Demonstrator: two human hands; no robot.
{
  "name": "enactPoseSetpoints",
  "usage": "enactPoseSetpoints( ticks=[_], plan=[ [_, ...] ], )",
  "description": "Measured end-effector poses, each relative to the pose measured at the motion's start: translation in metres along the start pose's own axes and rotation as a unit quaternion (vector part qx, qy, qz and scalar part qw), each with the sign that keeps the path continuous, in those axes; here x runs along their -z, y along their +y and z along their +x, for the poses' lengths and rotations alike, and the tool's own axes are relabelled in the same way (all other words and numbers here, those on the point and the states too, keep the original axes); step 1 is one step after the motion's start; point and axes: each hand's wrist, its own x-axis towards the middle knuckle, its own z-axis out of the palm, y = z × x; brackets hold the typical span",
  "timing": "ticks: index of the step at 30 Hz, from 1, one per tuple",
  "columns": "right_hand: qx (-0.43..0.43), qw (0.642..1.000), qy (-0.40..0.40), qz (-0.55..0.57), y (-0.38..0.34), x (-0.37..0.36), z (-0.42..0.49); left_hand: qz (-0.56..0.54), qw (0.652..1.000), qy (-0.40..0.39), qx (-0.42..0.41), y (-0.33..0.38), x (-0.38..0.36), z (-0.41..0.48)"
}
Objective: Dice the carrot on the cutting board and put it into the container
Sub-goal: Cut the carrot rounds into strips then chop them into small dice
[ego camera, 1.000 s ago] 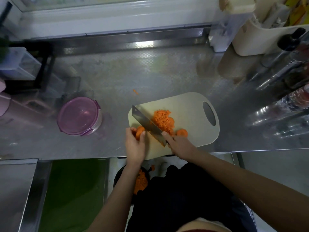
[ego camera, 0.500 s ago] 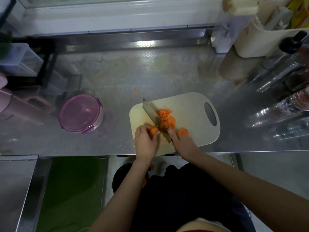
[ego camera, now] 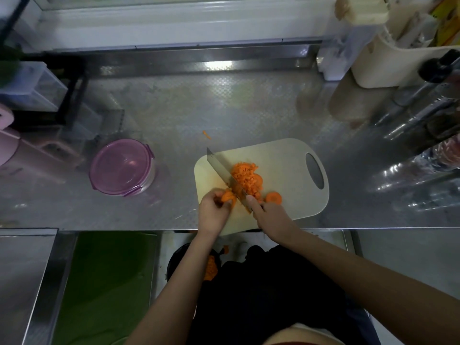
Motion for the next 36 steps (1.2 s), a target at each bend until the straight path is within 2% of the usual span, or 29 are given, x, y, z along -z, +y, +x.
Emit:
enactPoseSetpoints(
  ticks=[4,13,20,24,36],
  plan=[
    [-0.003,1.0,0.008,0.002,-0.004,0.002,0.0,-0.003,1.0,0.028,-0.001,-0.001,0.001,0.001],
    [0.051,0.998,0.01,-0.044,-0.006,0.002,-0.006,0.045,0.997,0.027,-0.053,-0.011,0.0,-0.004],
    [0.025,0.999,0.011,-0.023,-0.005,-0.001,-0.004,0.017,0.999,0.017,0.024,-0.003,0.001,-0.003],
    [0.018,1.0,0.008,-0.017,-0.005,0.001,-0.004,0.045,0.998,0.043,0.014,-0.008,-0.001,-0.002],
    [0.036,0.999,-0.003,-0.019,-0.006,-0.004,-0.008,0.0,0.996,0.084,0.044,-0.009,0.004,-0.001]
  ],
)
